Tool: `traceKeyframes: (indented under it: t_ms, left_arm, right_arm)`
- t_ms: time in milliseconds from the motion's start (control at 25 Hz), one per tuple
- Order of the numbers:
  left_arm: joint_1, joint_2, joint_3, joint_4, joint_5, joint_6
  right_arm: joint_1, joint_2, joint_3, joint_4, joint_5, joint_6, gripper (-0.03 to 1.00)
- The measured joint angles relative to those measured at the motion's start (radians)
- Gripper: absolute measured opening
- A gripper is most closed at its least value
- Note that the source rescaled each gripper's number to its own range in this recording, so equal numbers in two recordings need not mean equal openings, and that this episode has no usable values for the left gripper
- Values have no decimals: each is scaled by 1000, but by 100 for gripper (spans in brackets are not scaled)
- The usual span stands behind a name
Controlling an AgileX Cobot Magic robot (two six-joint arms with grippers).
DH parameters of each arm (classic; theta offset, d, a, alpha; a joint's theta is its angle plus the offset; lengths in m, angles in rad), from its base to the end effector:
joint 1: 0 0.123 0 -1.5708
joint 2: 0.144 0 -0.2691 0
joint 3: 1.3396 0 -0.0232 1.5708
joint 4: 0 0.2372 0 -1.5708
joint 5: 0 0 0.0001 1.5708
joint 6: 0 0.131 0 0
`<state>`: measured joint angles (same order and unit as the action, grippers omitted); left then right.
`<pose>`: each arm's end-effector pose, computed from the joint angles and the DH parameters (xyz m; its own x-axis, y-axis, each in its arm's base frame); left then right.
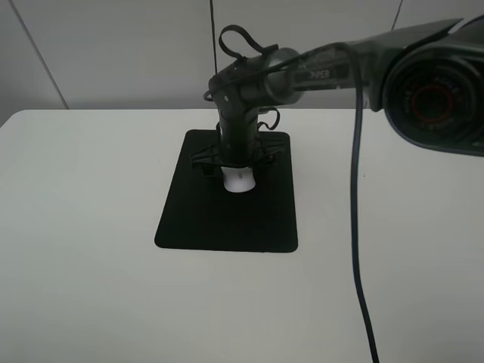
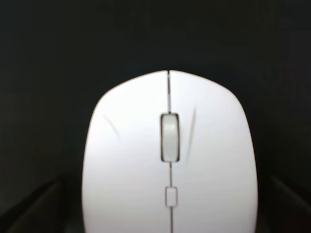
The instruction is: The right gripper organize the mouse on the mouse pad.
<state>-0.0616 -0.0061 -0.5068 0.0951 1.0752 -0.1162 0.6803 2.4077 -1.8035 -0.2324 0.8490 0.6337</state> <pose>0.0329 0.0089 0.2535 -0.4528 -0.0428 -0.8906 -0.0450 0.9987 -0.0251 0.3790 0.2775 0.0496 -0.9456 -0.1816 -0.2700 -0.1746 0.9834 -0.0501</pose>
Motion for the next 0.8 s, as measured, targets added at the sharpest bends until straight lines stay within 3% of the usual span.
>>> traceKeyframes:
  t_ms: [160,800]
  left_arm:
    - [0,0,0,0,0,0]
    - [0,0,0,0,0,0]
  right_arm:
    - [0,0,0,0,0,0,100]
    - [-23,-144,0,0,70,-3,100]
